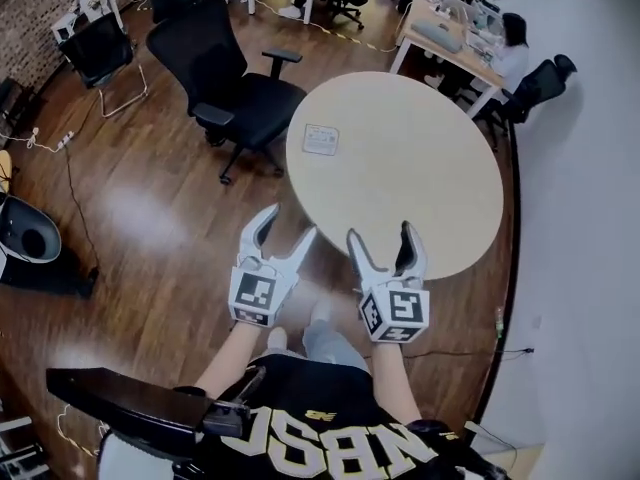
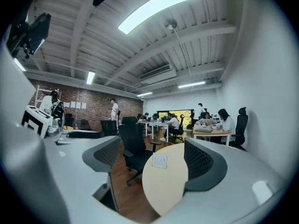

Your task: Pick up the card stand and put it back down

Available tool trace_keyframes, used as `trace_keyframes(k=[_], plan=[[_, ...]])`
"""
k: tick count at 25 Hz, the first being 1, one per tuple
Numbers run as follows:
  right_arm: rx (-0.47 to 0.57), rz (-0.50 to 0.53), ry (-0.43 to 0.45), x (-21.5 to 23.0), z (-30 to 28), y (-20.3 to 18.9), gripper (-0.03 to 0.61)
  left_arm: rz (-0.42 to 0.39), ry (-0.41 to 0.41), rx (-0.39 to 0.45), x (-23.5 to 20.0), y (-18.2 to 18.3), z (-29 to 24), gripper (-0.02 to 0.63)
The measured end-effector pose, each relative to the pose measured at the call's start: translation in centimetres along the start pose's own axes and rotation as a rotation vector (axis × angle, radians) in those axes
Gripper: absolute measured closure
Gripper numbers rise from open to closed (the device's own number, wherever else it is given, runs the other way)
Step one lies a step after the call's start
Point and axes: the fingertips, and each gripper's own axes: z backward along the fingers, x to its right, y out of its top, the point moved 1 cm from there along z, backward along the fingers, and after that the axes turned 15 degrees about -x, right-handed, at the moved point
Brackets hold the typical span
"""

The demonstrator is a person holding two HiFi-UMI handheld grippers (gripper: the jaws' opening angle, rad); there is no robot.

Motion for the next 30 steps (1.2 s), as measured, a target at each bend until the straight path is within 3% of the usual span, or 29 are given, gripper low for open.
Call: trace_keyframes(k=[4,9,16,21,30], plan=[[-0.053,0.004,0.008,-1.1,1.7,-2.3,0.143,-0.055,0.057,-0.007,0.8,-0.1,1.8,0.339],[-0.049,0.046,-0.003,1.1,2.6,-0.7,0.144,-0.054,0.110,0.056,2.4,3.4,2.9,0.341],[-0.050,-0.005,-0.002,3.2,3.8,-1.4,0.146,-0.068,0.107,0.054,4.0,4.7,2.8,0.341],[-0.042,0.028,0.025,2.4,4.0,-0.9,0.146,-0.049,0.118,0.049,5.7,3.8,3.7,0.342],[-0.054,0.019,0.014,2.0,4.0,-0.6,0.146,-0.020,0.136,0.051,4.6,4.5,4.6,0.342]])
